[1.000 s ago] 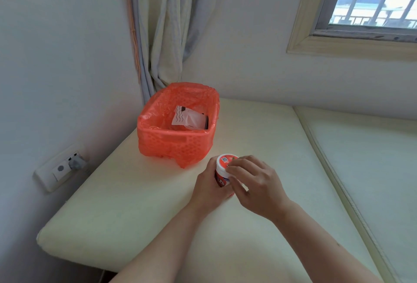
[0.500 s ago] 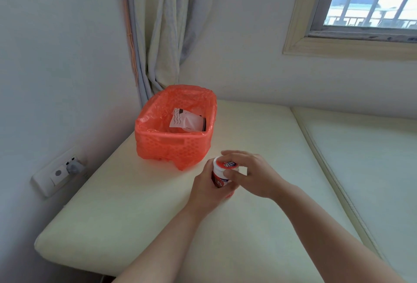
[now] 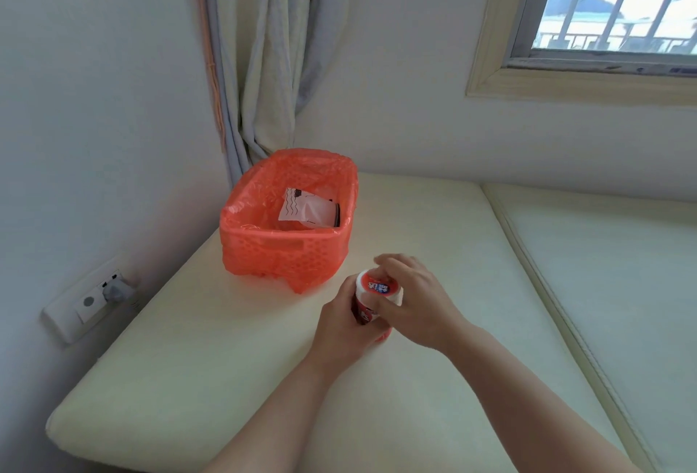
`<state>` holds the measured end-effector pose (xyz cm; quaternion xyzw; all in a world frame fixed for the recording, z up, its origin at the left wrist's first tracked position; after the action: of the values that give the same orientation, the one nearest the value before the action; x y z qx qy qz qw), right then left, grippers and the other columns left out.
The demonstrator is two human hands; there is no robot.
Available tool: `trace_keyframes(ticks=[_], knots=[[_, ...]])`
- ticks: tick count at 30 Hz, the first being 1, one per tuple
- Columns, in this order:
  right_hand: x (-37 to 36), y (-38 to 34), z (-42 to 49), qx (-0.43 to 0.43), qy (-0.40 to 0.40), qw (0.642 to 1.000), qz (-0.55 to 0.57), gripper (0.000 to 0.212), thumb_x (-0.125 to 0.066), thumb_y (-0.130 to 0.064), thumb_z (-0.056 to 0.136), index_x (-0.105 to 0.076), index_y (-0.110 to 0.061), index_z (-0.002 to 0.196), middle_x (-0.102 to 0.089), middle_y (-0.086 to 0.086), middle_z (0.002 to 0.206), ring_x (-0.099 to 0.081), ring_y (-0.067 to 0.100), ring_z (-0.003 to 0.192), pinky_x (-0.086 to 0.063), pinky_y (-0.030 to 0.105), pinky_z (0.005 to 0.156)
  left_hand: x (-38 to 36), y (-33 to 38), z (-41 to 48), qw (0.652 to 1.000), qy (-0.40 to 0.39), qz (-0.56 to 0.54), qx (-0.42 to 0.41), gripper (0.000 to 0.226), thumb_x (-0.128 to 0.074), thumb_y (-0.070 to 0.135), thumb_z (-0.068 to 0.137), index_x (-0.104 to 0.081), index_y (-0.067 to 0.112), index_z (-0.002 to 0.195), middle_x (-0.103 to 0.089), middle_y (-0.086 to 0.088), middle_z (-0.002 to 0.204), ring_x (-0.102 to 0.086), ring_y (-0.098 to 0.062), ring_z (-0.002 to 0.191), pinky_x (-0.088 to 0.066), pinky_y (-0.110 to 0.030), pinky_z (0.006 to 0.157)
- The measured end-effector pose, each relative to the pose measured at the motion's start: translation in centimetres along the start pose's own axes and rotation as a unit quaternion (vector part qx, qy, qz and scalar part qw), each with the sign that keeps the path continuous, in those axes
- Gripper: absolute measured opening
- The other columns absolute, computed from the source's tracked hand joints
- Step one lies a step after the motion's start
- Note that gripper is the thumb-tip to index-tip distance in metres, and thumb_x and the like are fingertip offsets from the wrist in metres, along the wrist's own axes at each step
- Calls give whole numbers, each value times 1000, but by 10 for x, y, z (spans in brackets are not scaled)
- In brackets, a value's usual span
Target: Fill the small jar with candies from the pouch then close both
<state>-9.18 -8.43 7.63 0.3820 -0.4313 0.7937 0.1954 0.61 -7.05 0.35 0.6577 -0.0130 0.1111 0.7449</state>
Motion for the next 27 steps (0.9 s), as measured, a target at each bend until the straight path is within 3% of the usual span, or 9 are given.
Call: trace_keyframes(ticks=[3, 6, 9, 13, 16, 18, 20, 23, 27], knots=[[-1, 2, -2, 18, -11, 1000, 4, 32, -57, -28, 87, -61, -9, 112, -64, 3, 116, -55, 22, 110, -39, 23, 90, 0, -1, 1, 1000, 2, 1, 1, 49, -72, 20, 58, -56, 52, 92, -71, 19, 84, -68, -10, 83, -59, -38, 74], [0, 0, -3, -6, 41, 996, -82, 48, -49, -52, 74, -64, -10, 89, -67, 4, 89, -59, 24, 86, -40, 24, 75, -1, -2, 0, 1000, 0, -2, 3, 48, -70, 24, 53, -57, 53, 88, -70, 20, 80, -67, -11, 76, -60, -42, 69], [2, -7, -5, -14, 123, 980, -158, 47, -48, -57, 67, -58, -11, 70, -60, 2, 66, -57, 24, 65, -45, 29, 61, -2, -1, 0, 1000, -3, -4, 4, 48, -70, 18, 53, -57, 49, 89, -70, 18, 75, -66, -8, 70, -61, -40, 65], [0, -3, -3, -26, 50, 995, -88, 47, -57, -53, 76, -58, -11, 96, -60, 0, 98, -51, 19, 97, -37, 22, 78, 0, -3, 1, 1000, 0, -6, 8, 47, -71, 22, 54, -58, 49, 89, -71, 19, 81, -68, -10, 76, -60, -39, 70], [2, 2, -5, -4, 4, 1000, -25, 42, -58, -38, 83, -57, -9, 114, -61, 2, 120, -51, 19, 115, -39, 21, 89, 1, -5, 2, 1000, 2, 1, 3, 48, -72, 27, 54, -57, 54, 90, -70, 21, 88, -68, -11, 85, -58, -43, 77], [3, 6, -5, -19, 10, 999, -34, 38, -62, -36, 83, -60, -9, 109, -65, 3, 111, -55, 21, 107, -40, 24, 87, -1, -5, 2, 1000, -2, 10, 0, 48, -73, 25, 56, -57, 54, 90, -70, 24, 87, -68, -6, 83, -58, -40, 78], [6, 2, -6, -35, 68, 994, -84, 44, -63, -48, 75, -64, -8, 93, -67, 5, 94, -58, 24, 92, -41, 28, 79, -1, -3, 2, 1000, -3, 18, -8, 46, -71, 24, 57, -56, 52, 90, -69, 29, 82, -66, -1, 77, -58, -35, 76], [4, -1, -9, -49, 143, 979, -138, 52, -50, -60, 63, -59, -9, 69, -64, 4, 68, -60, 26, 69, -47, 34, 65, 0, -3, 1, 1000, -2, 3, -2, 47, -69, 25, 52, -58, 51, 89, -70, 24, 82, -68, -9, 78, -60, -42, 72], [0, 0, -10, -60, 132, 982, -117, 59, -43, -65, 62, -58, -10, 77, -64, 3, 78, -57, 24, 78, -46, 33, 71, -2, -3, 2, 1000, -9, 4, -6, 52, -69, 20, 54, -57, 49, 96, -71, 19, 86, -68, -10, 81, -59, -46, 73]])
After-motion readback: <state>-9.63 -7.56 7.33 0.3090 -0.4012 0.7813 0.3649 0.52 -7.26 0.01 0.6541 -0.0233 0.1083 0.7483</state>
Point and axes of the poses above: each hand's wrist, its own z-axis towards the middle knuckle, its own x-axis out of the back of the hand, y = z × x, the point moved 7 cm from there along z, towards the middle knuckle
